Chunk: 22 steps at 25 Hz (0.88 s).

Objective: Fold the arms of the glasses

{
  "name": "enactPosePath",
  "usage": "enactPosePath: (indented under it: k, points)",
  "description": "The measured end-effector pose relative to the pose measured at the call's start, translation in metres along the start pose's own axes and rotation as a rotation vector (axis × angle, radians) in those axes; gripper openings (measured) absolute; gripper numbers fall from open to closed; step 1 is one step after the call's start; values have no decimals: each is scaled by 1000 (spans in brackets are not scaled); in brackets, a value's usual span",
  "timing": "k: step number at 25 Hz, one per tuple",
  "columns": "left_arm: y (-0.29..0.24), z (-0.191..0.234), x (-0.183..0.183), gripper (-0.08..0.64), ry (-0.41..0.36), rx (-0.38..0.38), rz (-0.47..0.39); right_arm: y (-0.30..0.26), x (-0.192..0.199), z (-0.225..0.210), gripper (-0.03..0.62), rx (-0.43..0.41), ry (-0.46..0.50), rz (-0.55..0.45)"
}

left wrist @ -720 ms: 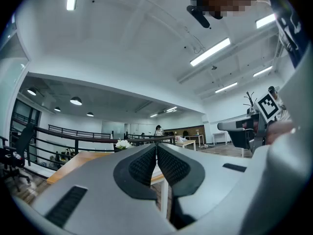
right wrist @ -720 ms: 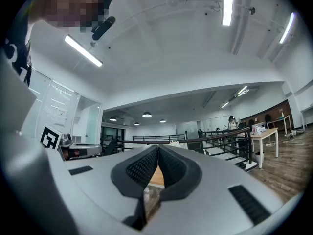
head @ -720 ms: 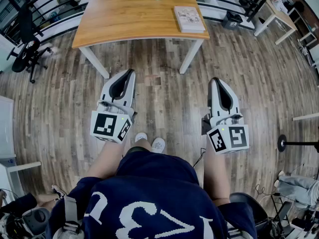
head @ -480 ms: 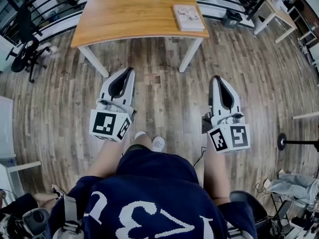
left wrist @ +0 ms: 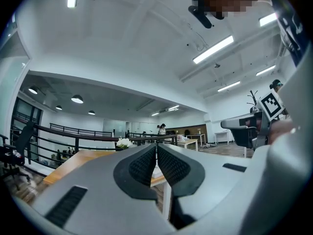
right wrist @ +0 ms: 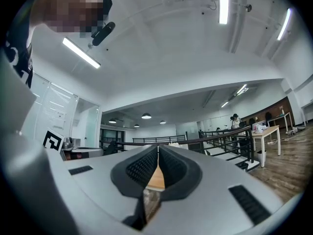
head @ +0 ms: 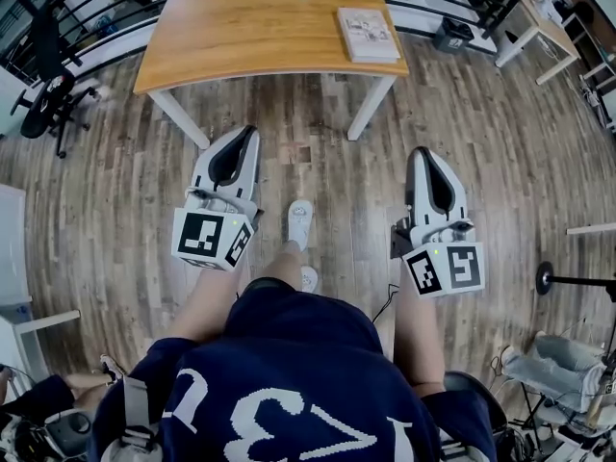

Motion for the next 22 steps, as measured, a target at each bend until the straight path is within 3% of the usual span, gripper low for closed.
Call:
enactPosePath:
  k: [7,22]
  points:
    - [-74,24,-5,21,9,11,-14,-57,-8,-41,29,14,15,11]
    - [-248,119,-32,21,-1,42,-36,-224,-41,-116,29,53,12,-24]
Point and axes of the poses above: the fingertips, and each gripper's own axes: y backward along the fingers, z to its left, x out of its underside, the point moved 6 cm from there along y, backward along the fingers, and after that the axes turned 8 degrees about z, right-handed, at the moved point
